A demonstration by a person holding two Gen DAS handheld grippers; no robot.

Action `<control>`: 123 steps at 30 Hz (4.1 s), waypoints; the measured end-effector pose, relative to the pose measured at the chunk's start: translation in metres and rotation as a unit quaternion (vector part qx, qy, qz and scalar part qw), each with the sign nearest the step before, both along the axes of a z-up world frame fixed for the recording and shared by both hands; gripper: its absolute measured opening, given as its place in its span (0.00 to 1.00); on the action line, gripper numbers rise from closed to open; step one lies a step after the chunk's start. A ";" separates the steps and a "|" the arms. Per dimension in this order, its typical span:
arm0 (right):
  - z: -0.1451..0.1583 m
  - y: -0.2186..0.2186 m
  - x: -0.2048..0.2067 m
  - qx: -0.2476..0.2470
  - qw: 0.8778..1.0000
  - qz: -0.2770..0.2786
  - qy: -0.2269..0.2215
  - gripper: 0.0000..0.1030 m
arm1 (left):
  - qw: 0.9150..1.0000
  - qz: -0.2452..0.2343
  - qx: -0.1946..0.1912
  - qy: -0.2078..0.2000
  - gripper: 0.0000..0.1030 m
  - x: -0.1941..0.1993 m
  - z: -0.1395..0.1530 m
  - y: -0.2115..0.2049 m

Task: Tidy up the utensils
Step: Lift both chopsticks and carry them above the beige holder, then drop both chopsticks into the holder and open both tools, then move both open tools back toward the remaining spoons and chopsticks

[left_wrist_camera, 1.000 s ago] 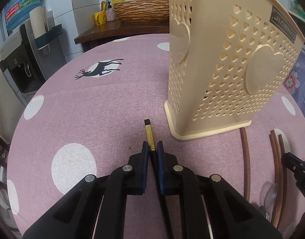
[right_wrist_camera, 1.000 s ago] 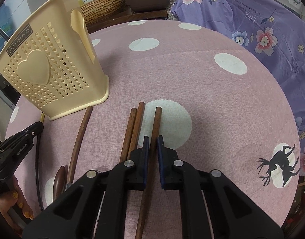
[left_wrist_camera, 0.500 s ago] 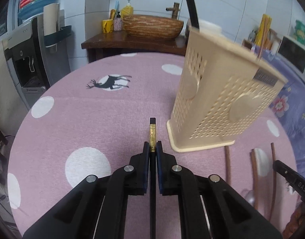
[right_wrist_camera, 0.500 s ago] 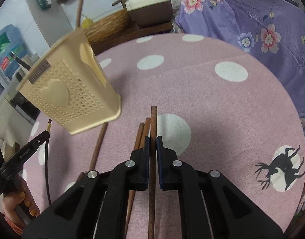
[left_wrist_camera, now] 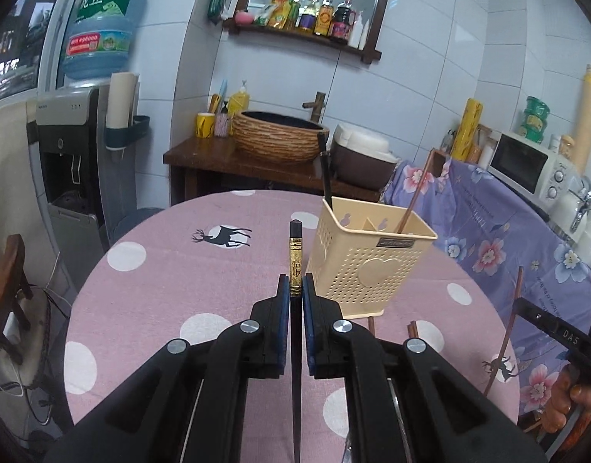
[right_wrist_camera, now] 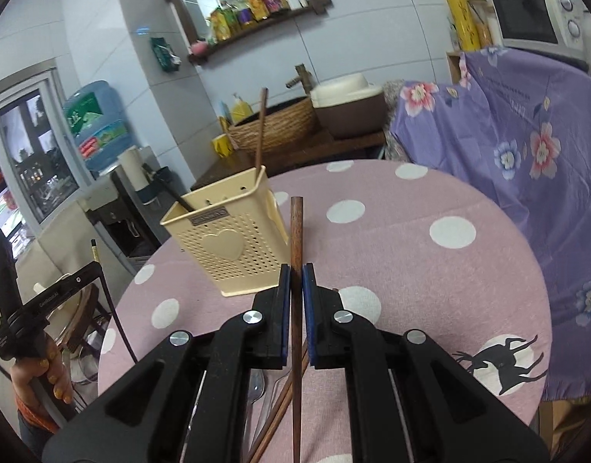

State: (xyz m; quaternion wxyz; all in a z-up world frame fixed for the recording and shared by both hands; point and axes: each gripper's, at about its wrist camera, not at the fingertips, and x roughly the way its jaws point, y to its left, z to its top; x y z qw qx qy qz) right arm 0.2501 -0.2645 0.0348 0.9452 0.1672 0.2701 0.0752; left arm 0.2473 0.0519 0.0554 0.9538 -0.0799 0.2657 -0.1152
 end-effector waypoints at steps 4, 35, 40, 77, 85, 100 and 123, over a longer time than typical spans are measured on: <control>0.003 -0.005 -0.006 0.014 1.000 0.007 0.000 0.07 | 1.000 0.000 -0.008 -0.007 0.08 -0.008 0.005 0.005; 0.117 0.019 0.031 -0.040 0.994 0.037 -0.096 0.07 | 0.996 -0.040 -0.044 -0.067 0.08 0.018 0.107 -0.004; 0.173 0.028 0.067 -0.040 0.989 0.012 -0.141 0.07 | 0.993 -0.027 -0.045 -0.105 0.08 0.044 0.151 -0.020; 0.063 0.060 0.130 -0.040 0.996 -0.023 -0.077 0.07 | 0.999 0.004 0.014 -0.033 0.08 0.098 0.026 -0.059; 0.058 0.058 0.103 -0.043 0.995 -0.026 -0.085 0.43 | 0.998 0.007 0.009 -0.063 0.60 0.065 0.028 -0.049; -0.019 0.052 0.021 -0.117 0.992 -0.031 -0.035 0.94 | 0.999 0.021 0.014 -0.046 0.94 0.006 -0.034 -0.024; -0.120 0.055 0.019 -0.125 0.977 -0.034 0.171 0.60 | 0.996 -0.024 0.077 0.041 0.95 0.000 -0.086 -0.036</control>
